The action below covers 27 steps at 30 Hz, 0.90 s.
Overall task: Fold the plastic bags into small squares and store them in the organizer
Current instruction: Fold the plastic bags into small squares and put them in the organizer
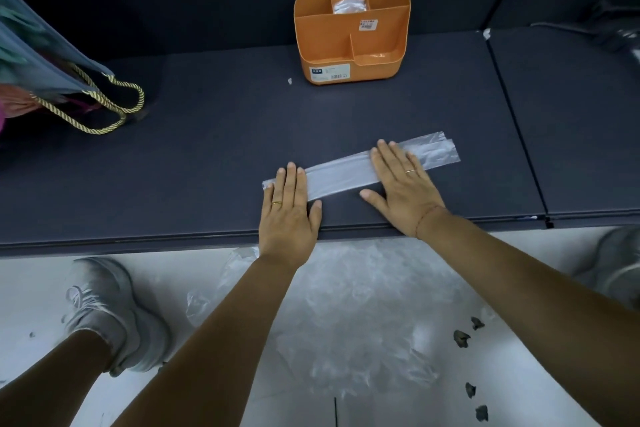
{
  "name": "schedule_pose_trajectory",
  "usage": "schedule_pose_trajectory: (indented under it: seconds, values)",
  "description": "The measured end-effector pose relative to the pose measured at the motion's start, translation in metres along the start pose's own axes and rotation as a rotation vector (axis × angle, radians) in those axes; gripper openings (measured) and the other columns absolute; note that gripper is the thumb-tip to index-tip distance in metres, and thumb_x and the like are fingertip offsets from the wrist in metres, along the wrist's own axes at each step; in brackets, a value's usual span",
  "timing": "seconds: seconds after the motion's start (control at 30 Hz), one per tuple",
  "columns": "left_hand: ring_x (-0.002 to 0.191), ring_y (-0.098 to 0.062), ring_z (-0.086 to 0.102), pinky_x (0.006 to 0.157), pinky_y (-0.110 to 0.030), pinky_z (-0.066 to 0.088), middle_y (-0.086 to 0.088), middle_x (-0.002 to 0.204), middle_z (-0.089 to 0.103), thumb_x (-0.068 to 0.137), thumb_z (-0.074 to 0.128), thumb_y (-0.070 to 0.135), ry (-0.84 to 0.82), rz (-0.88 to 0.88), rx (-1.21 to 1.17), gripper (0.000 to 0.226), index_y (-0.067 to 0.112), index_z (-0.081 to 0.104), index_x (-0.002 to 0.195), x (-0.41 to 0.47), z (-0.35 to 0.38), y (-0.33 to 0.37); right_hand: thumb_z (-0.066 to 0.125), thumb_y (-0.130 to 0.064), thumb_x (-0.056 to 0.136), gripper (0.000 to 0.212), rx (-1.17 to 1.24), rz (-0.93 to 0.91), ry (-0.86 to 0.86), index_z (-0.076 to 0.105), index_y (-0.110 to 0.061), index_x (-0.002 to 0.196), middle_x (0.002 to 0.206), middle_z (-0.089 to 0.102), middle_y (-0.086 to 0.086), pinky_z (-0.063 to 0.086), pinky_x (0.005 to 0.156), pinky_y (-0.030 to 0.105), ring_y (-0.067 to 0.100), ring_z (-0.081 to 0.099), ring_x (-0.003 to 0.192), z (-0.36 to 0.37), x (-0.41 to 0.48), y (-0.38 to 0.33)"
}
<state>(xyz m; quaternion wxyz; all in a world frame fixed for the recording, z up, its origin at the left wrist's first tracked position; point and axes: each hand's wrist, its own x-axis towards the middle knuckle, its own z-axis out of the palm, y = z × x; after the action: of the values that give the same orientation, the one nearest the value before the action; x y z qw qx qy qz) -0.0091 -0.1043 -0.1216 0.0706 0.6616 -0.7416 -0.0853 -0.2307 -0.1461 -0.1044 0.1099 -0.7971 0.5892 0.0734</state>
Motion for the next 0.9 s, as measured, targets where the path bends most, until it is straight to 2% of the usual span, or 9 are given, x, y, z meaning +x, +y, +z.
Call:
schedule_pose_trajectory:
  seconds: [0.1, 0.2, 0.27, 0.33, 0.43, 0.63, 0.7, 0.8, 0.9]
  values:
    - [0.149, -0.029, 0.018, 0.121, -0.041, 0.009, -0.014, 0.16, 0.022, 0.099, 0.011, 0.045, -0.023, 0.0, 0.019, 0.07, 0.001, 0.024, 0.152, -0.001, -0.001, -0.001, -0.007, -0.067, 0.081, 0.089, 0.036, 0.117, -0.005, -0.005, -0.015, 0.154, 0.162, -0.011, 0.001, -0.01, 0.12, 0.034, 0.017, -0.011, 0.149, -0.005, -0.006, 0.04]
    - [0.15, -0.028, 0.016, 0.122, -0.04, 0.006, -0.014, 0.161, 0.021, 0.1, 0.009, 0.048, -0.016, 0.0, 0.022, 0.072, 0.002, 0.023, 0.153, 0.0, -0.001, -0.002, 0.024, -0.046, 0.101, 0.064, 0.183, 0.234, 0.071, 0.009, -0.014, 0.155, 0.163, 0.002, 0.002, -0.004, 0.12, 0.035, 0.018, 0.0, 0.149, -0.014, -0.009, 0.072]
    - [0.15, -0.027, 0.013, 0.122, -0.039, 0.002, -0.013, 0.162, 0.019, 0.1, 0.005, 0.052, 0.002, 0.009, 0.032, 0.075, 0.002, 0.022, 0.153, 0.001, -0.002, 0.001, 0.042, -0.032, 0.101, 0.057, 0.323, 0.313, 0.184, 0.026, -0.014, 0.152, 0.158, 0.021, 0.006, 0.01, 0.118, 0.038, 0.025, 0.016, 0.145, -0.022, -0.007, 0.085]
    - [0.151, -0.026, 0.01, 0.122, -0.037, -0.001, -0.012, 0.162, 0.016, 0.1, 0.008, 0.052, 0.018, 0.022, 0.02, 0.073, 0.004, 0.02, 0.154, 0.003, -0.005, 0.012, 0.055, -0.028, 0.096, 0.05, 0.409, 0.376, 0.218, 0.043, -0.018, 0.144, 0.146, 0.036, 0.007, 0.021, 0.11, 0.038, 0.029, 0.029, 0.134, -0.031, 0.0, 0.095]
    - [0.151, -0.023, 0.003, 0.121, -0.033, -0.007, -0.008, 0.164, 0.008, 0.098, 0.004, 0.057, 0.003, 0.032, -0.053, 0.077, 0.007, 0.014, 0.155, 0.005, -0.004, 0.042, 0.067, -0.031, 0.088, 0.033, 0.483, 0.385, 0.168, 0.06, -0.027, 0.12, 0.119, 0.046, 0.002, 0.023, 0.099, 0.031, 0.024, 0.038, 0.12, -0.042, 0.009, 0.103]
    - [0.15, -0.02, -0.008, 0.122, -0.038, -0.006, -0.007, 0.164, 0.002, 0.089, -0.021, 0.064, -0.065, 0.012, 0.01, 0.09, 0.01, 0.004, 0.156, 0.006, 0.01, 0.062, 0.074, -0.025, 0.081, 0.01, 0.616, 0.346, 0.142, 0.065, -0.025, 0.081, 0.1, 0.05, -0.003, 0.034, 0.103, 0.036, 0.017, 0.049, 0.102, -0.047, 0.022, 0.106]
    - [0.151, -0.022, -0.006, 0.123, -0.039, -0.004, -0.007, 0.164, 0.001, 0.089, -0.021, 0.063, -0.087, 0.016, 0.045, 0.088, 0.01, 0.002, 0.156, 0.006, 0.009, 0.06, 0.074, -0.021, 0.082, 0.01, 0.699, 0.34, 0.153, 0.064, -0.02, 0.079, 0.092, 0.054, -0.004, 0.042, 0.091, 0.027, 0.012, 0.052, 0.087, -0.048, 0.022, 0.107]
    - [0.15, -0.02, -0.012, 0.122, -0.037, -0.008, -0.005, 0.164, -0.007, 0.087, -0.02, 0.064, -0.129, 0.048, 0.066, 0.087, 0.012, -0.004, 0.155, 0.007, 0.005, 0.054, 0.071, -0.011, 0.084, 0.008, 0.967, 0.381, 0.153, 0.063, -0.011, 0.082, 0.077, 0.061, -0.002, 0.045, 0.061, 0.007, 0.002, 0.056, 0.068, -0.057, 0.015, 0.105]
    - [0.149, -0.018, -0.016, 0.12, -0.033, -0.016, -0.002, 0.163, -0.012, 0.087, -0.02, 0.065, -0.162, 0.124, 0.085, 0.085, 0.014, -0.009, 0.154, 0.009, 0.002, 0.043, 0.07, 0.0, 0.082, 0.019, 1.114, 0.435, 0.156, 0.058, -0.014, 0.078, 0.067, 0.061, 0.005, 0.047, 0.053, 0.014, 0.0, 0.056, 0.049, -0.056, 0.005, 0.102]
